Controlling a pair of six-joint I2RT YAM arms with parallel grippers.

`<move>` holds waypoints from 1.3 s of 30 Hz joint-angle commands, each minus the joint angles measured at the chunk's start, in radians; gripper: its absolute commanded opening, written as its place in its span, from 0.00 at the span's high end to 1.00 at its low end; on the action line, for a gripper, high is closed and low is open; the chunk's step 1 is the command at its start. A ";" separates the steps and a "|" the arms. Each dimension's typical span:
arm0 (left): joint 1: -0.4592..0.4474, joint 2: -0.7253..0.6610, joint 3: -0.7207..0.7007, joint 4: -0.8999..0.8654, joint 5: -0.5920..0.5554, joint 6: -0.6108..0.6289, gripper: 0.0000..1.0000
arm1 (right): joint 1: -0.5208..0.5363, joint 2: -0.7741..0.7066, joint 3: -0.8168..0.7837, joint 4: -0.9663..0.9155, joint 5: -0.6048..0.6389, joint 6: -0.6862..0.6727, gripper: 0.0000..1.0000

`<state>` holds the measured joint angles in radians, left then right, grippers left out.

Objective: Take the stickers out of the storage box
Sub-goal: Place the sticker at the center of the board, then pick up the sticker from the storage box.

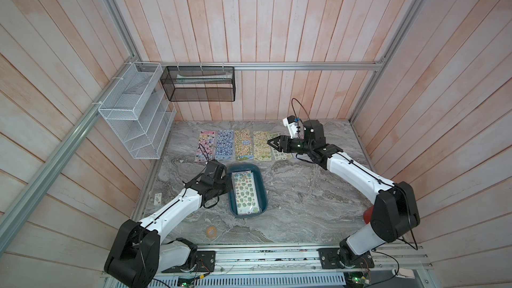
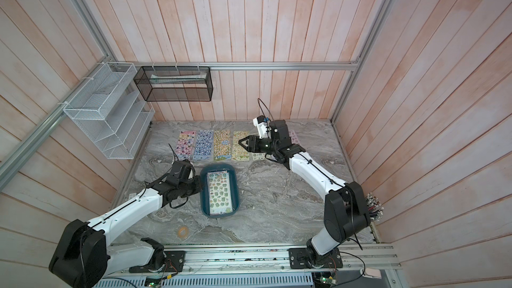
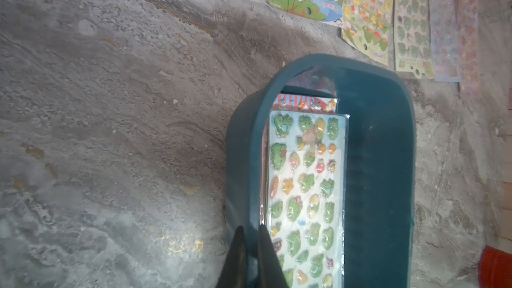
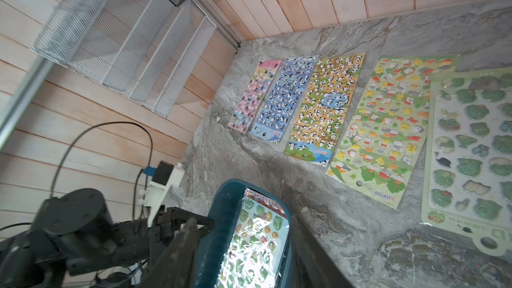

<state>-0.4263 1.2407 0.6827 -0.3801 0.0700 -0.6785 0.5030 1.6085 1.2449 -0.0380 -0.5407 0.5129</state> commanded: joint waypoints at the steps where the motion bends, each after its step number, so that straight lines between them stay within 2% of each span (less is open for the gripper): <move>1: -0.011 -0.024 -0.020 0.042 -0.028 -0.024 1.00 | 0.085 0.085 0.073 -0.117 0.169 -0.078 0.53; 3: -0.019 -0.022 -0.023 0.035 -0.046 -0.025 1.00 | 0.138 0.138 0.125 -0.198 0.257 -0.126 0.56; 6: -0.032 -0.021 -0.022 0.027 -0.068 -0.027 1.00 | 0.190 0.210 0.181 -0.279 0.350 -0.167 0.68; 15: -0.044 -0.036 -0.054 0.040 -0.095 -0.058 1.00 | 0.287 0.278 0.204 -0.352 0.489 -0.195 0.87; 25: -0.046 -0.106 -0.094 0.054 -0.124 -0.146 1.00 | 0.397 0.232 0.162 -0.376 0.548 -0.150 0.89; 30: -0.047 -0.121 -0.119 0.066 -0.118 -0.184 1.00 | 0.442 0.282 0.153 -0.383 0.554 -0.129 0.85; 39: -0.048 -0.133 -0.137 0.086 -0.114 -0.205 1.00 | 0.479 0.381 0.166 -0.428 0.659 -0.126 0.83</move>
<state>-0.4683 1.1278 0.5571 -0.3416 -0.0341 -0.8658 0.9749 1.9579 1.4139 -0.4225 0.0635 0.3759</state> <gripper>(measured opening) 0.099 0.163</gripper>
